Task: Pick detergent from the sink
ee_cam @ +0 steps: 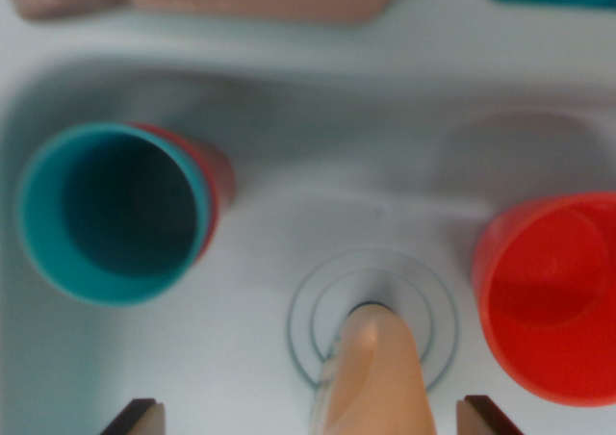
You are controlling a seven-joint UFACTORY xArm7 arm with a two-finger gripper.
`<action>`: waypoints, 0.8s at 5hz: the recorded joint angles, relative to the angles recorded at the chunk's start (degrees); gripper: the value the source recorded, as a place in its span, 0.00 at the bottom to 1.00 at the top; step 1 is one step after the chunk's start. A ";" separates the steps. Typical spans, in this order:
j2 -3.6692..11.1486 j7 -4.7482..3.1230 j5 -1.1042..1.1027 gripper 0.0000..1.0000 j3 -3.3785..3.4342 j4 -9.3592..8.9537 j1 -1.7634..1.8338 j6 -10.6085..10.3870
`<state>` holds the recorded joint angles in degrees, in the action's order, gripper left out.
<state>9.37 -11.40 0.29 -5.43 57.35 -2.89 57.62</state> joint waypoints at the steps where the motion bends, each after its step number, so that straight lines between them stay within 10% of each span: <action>1: 0.00 0.00 0.00 0.00 0.00 0.00 0.00 0.00; 4: 0.71 -0.88 0.01 0.00 -0.38 -1.94 -0.25 -2.11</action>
<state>10.09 -12.28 0.29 -5.81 55.41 -3.15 55.51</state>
